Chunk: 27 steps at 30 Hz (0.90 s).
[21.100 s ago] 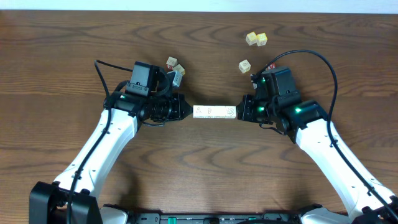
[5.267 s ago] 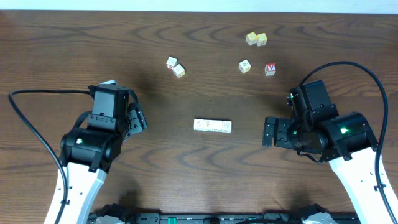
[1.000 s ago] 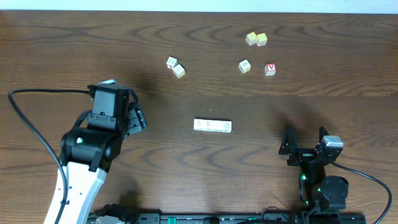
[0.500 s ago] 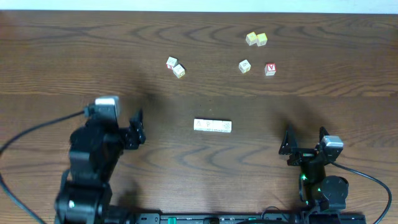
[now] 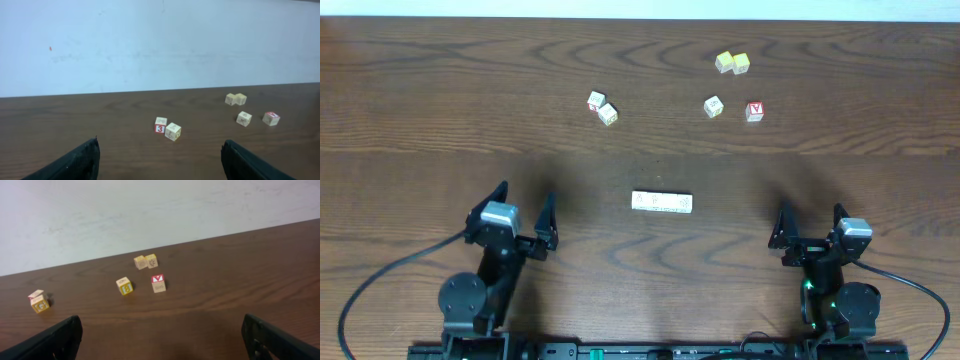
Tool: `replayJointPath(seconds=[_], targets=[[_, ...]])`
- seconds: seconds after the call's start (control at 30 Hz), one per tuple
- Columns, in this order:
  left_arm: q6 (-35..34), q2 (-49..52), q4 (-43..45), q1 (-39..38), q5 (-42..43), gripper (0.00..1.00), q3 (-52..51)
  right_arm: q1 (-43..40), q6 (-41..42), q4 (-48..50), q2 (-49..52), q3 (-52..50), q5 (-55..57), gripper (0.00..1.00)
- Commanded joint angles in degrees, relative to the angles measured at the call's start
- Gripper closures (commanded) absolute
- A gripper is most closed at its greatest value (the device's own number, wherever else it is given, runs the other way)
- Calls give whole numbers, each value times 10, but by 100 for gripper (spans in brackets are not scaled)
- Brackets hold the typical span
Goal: Lift 4 blocks
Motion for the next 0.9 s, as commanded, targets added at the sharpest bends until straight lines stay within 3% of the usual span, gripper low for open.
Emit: replayJointPath(seconds=[0.0, 0.23, 0.57, 0.87], targets=[[7, -66, 33, 11, -19, 22, -51, 5, -6, -2, -4, -2, 3, 1], [5, -126, 46, 33, -19, 22, -92, 5, -6, -2, -4, -2, 3, 1], [3, -129, 51, 35, -19, 22, -107, 5, -6, -2, -4, -2, 3, 1], [3, -129, -92, 35, -31, 22, -107, 5, -6, -2, -4, -2, 3, 1]])
